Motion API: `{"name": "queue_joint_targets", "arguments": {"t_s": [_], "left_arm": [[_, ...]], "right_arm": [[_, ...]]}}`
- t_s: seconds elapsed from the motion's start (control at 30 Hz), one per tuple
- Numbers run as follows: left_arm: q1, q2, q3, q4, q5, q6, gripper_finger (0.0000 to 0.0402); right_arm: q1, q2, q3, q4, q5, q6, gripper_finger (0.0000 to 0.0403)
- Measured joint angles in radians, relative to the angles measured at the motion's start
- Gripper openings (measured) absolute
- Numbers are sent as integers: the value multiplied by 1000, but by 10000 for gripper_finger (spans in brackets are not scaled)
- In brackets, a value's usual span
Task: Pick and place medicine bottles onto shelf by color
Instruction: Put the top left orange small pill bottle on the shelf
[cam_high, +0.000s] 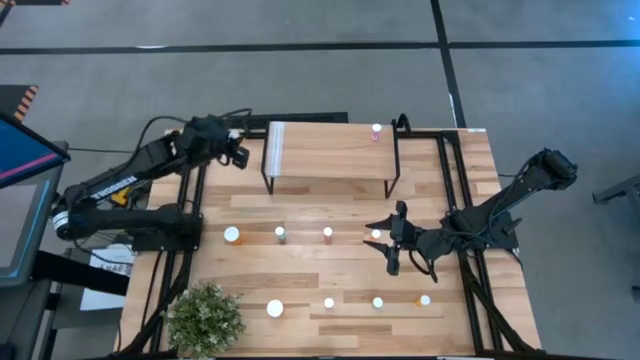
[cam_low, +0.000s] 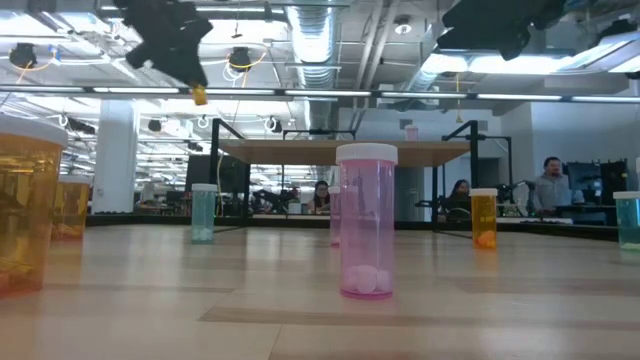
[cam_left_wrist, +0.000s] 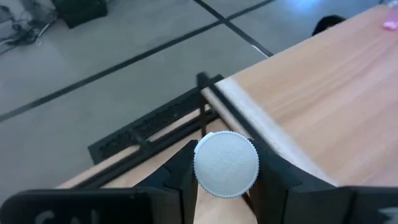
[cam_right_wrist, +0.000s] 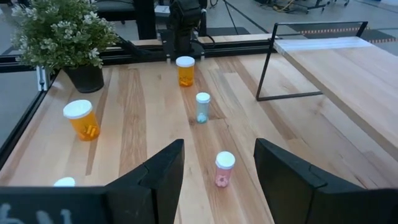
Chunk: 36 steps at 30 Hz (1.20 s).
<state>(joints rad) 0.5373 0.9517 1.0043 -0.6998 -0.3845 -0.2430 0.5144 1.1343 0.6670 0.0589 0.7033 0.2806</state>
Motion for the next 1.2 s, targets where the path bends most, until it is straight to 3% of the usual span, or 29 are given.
{"name": "queue_joint_targets", "arguments": {"t_s": [0.37,0.67,0.93,1.2], "left_arm": [[0,326,265,24,17,142,98],[3,550,363,113,118,220,98],[51,650,376,121,159,221,98],[83,666,367,116,197,208,102]], "right_arm": [[0,0,0,0,0,7,216],[2,0,0,0,0,34,216],[5,0,0,1,0,36,216],[5,0,0,1,0,35,216]]}}
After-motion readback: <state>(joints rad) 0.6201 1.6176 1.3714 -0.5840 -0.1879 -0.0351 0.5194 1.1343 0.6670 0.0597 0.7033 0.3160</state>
